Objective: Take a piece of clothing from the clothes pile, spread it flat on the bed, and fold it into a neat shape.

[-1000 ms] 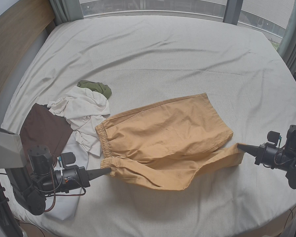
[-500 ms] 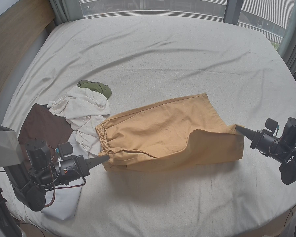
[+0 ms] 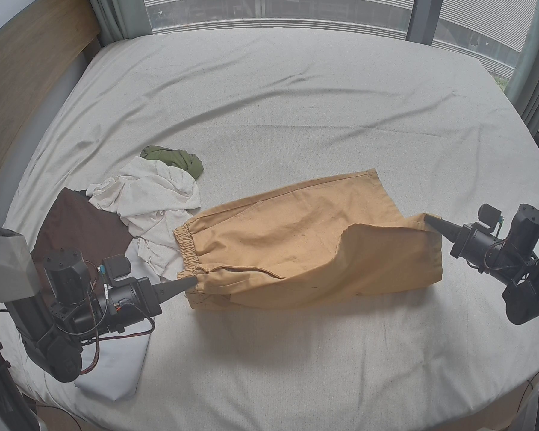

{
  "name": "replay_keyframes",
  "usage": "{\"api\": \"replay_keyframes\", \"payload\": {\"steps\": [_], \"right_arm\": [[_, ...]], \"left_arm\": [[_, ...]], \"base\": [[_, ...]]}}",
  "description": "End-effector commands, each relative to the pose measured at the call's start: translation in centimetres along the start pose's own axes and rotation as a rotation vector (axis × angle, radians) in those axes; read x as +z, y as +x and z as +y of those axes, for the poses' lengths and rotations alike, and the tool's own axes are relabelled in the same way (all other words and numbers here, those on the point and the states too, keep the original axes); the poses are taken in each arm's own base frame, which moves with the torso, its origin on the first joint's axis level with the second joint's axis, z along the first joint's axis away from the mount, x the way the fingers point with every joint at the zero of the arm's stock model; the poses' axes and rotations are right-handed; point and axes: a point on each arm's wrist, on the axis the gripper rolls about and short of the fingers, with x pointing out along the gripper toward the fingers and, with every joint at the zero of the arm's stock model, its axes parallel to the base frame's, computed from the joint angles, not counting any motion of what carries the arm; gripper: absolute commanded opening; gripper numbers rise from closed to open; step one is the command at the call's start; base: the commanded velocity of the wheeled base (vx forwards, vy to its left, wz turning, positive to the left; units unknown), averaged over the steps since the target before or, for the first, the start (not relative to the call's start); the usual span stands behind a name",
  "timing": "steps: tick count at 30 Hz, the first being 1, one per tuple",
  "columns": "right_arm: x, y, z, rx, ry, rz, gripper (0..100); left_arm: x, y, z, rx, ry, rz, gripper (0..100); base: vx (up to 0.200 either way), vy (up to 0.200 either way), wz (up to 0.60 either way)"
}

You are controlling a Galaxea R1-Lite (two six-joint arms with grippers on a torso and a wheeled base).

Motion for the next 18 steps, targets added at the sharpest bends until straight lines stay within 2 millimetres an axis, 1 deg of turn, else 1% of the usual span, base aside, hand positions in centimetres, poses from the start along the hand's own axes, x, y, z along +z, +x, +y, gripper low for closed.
{"api": "replay_keyframes", "payload": {"steps": [1, 7, 10, 11, 13, 14, 16, 18], "right_arm": [[0.6, 1.0, -0.6, 0.007, -0.018, -0.024, 0], [1.8, 2.3, -1.4, 0.005, -0.025, -0.035, 0], [2.5, 3.0, -1.4, 0.012, -0.031, -0.040, 0], [3.0, 3.4, -1.4, 0.019, -0.038, -0.048, 0], [3.2, 3.6, -1.4, 0.022, -0.042, -0.052, 0], [3.6, 4.0, -1.1, 0.034, -0.048, -0.057, 0], [3.6, 4.0, -1.1, 0.034, -0.048, -0.057, 0], [4.4, 4.8, -1.1, 0.045, -0.057, -0.066, 0]], "left_arm": [[0.2, 0.0, 0.1, 0.006, -0.002, -0.011, 0], [0.6, 0.3, 0.3, 0.019, -0.017, -0.039, 0], [0.9, 0.5, 0.3, 0.022, -0.026, -0.052, 0], [1.0, 0.6, 0.4, 0.029, -0.025, -0.062, 0], [1.0, 0.6, 0.4, 0.034, -0.024, -0.068, 0], [1.0, 0.6, 0.3, 0.038, -0.024, -0.071, 0], [1.0, 0.6, 0.3, 0.038, -0.024, -0.071, 0], [1.2, 0.8, 0.4, 0.036, -0.021, -0.078, 0]], "base": [[0.000, 0.000, 0.00], [0.000, 0.000, 0.00], [0.000, 0.000, 0.00], [0.000, 0.000, 0.00], [0.000, 0.000, 0.00], [0.000, 0.000, 0.00], [0.000, 0.000, 0.00], [0.000, 0.000, 0.00]]}}
